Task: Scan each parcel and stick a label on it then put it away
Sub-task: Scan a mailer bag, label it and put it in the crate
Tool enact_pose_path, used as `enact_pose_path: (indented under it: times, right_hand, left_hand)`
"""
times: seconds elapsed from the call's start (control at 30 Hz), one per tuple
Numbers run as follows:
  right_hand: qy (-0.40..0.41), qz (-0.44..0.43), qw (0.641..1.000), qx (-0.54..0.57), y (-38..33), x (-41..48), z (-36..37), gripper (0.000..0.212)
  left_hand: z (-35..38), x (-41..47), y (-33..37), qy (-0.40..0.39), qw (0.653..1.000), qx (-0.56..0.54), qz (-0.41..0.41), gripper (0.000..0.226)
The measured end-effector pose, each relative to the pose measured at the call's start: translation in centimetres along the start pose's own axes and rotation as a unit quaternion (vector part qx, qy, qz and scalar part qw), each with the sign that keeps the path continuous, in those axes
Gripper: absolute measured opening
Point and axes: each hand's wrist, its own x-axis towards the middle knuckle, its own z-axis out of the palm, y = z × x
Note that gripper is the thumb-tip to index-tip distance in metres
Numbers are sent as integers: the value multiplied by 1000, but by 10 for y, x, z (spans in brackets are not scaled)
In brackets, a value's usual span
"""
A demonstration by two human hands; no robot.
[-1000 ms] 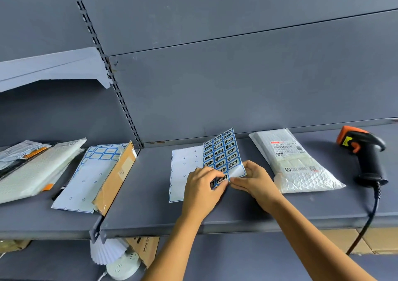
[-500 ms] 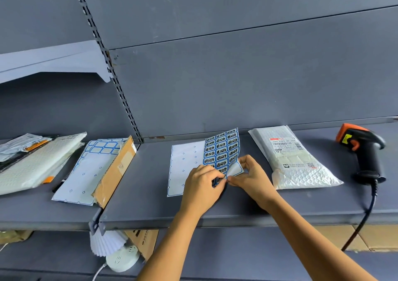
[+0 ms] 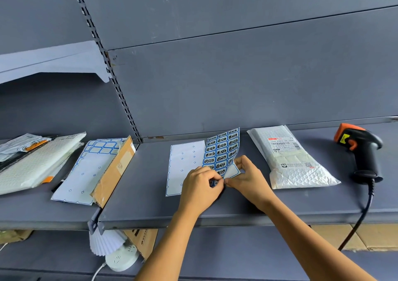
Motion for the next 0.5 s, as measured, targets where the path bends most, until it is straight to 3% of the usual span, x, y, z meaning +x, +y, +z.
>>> enact_pose_path:
  times: [0.17, 0.4, 0.5]
  right_hand:
    - [-3, 0, 1000, 15, 2, 0, -1, 37]
    - [-16, 3, 999, 40, 2, -1, -2, 37]
    - [-10, 8, 1000, 26, 4, 0, 0, 36]
  left_hand:
    - [-1, 0, 1, 10, 1000, 11, -5, 12]
    - [2, -1, -2, 37, 997, 69, 22, 22]
    - [3, -1, -2, 38, 996, 72, 22, 14]
